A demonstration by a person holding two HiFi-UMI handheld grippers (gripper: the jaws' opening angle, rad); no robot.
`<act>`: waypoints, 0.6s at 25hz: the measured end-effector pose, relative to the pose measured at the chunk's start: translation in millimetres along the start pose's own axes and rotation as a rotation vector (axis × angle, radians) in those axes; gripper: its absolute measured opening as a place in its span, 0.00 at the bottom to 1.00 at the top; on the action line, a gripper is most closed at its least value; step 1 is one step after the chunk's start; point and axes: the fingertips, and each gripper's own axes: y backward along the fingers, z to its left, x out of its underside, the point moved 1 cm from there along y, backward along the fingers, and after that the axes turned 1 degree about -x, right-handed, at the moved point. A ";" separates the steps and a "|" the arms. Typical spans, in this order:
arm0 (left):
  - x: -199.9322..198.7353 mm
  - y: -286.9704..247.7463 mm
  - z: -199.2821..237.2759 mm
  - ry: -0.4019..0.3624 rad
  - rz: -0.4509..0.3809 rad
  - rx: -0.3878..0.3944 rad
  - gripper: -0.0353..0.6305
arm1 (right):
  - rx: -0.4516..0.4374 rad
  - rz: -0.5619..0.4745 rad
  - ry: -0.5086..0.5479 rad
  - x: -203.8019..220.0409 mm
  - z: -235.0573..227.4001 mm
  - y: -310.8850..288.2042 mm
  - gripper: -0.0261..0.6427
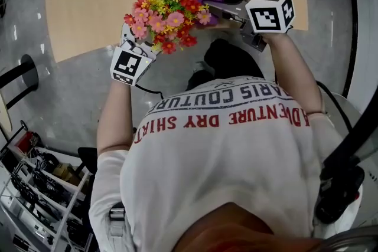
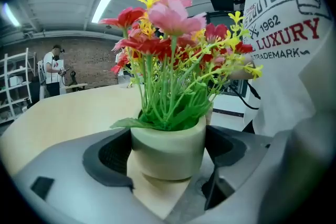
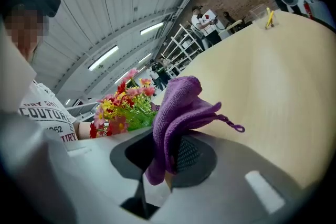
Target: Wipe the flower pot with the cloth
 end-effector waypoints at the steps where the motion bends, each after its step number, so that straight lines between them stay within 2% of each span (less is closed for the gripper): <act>1: 0.6 2.3 -3.0 -0.003 -0.002 0.003 0.72 | -0.013 0.016 0.019 3.1 3.8 -2.9 0.14; 4: 4.4 7.2 -6.1 -0.009 -0.008 0.009 0.72 | -0.043 0.070 0.061 10.9 8.6 -17.0 0.14; 11: 4.1 -5.4 11.9 0.007 -0.005 0.025 0.72 | -0.054 0.203 0.099 -1.3 -17.0 -43.5 0.14; 13: 5.3 -5.6 12.7 0.004 -0.006 0.033 0.72 | -0.032 0.250 0.105 0.7 -24.2 -47.9 0.14; 15: 4.8 -4.1 11.8 0.000 -0.007 0.041 0.72 | 0.026 0.314 0.145 6.4 -32.5 -53.2 0.11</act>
